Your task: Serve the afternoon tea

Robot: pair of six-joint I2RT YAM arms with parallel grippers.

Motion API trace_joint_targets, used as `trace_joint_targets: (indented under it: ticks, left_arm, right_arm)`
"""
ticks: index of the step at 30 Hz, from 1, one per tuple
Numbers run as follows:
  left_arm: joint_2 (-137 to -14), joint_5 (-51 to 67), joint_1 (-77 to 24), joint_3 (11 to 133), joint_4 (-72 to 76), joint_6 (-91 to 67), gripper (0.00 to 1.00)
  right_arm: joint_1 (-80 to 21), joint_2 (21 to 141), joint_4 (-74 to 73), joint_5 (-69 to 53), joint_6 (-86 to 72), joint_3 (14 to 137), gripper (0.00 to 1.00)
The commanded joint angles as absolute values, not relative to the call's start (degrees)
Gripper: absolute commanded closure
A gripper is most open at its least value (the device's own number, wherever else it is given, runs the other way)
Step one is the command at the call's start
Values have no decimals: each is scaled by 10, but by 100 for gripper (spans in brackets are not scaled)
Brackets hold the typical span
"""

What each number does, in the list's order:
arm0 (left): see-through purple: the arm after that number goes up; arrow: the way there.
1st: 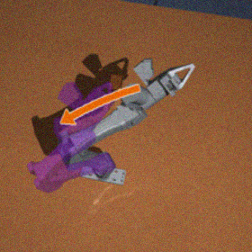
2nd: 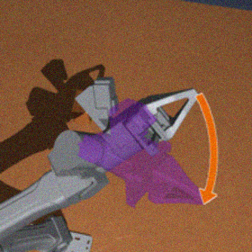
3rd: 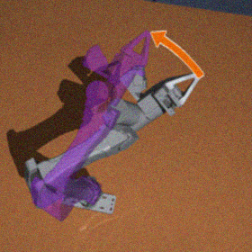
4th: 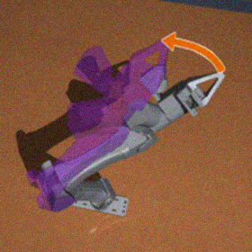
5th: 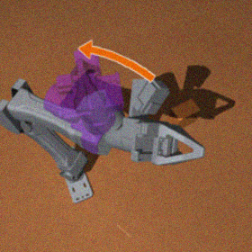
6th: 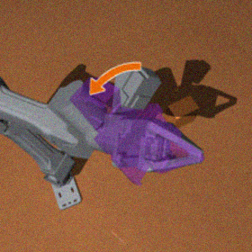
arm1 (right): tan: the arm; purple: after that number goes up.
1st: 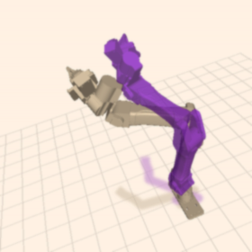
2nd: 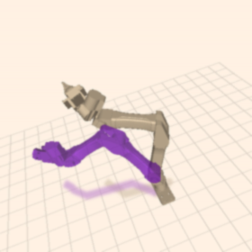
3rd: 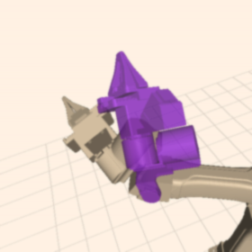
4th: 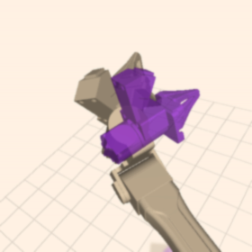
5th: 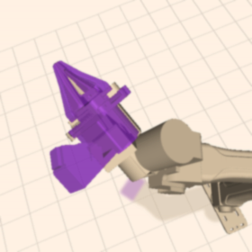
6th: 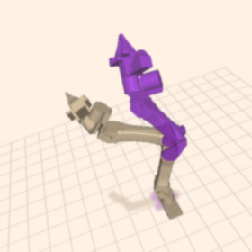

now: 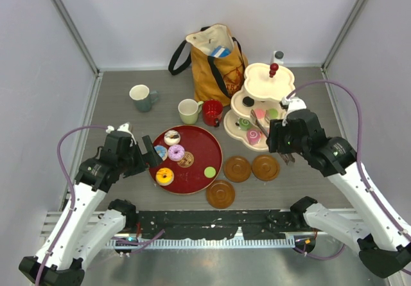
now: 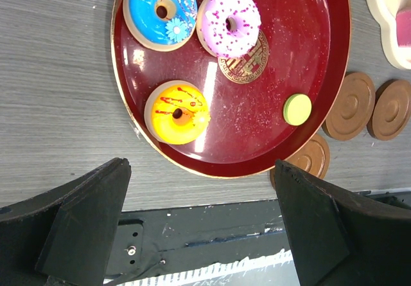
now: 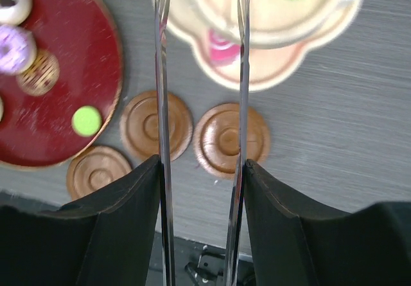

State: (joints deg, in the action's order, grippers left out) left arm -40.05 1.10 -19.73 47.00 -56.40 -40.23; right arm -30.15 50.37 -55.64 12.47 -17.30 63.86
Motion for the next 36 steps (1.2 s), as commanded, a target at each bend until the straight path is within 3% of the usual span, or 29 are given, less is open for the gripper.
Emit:
trace_joint_targets:
  ticks: [1, 7, 11, 22, 36]
  left_arm:
    - [-403, 6, -194, 471, -547, -401, 0]
    - [-406, 5, -194, 472, -549, -401, 0]
    - [-403, 4, -194, 472, -549, -401, 0]
    - [-397, 10, -194, 470, -546, -399, 0]
    - [-393, 12, -194, 470, -547, -399, 0]
  right_arm:
    - [-391, 482, -535, 55, -135, 667, 44]
    - [-586, 562, -560, 93, -154, 719, 44]
    - [-651, 670, -632, 113, -157, 767, 44]
    - [-673, 795, -642, 62, -127, 781, 43]
    - [-672, 875, -645, 100, -108, 798, 39]
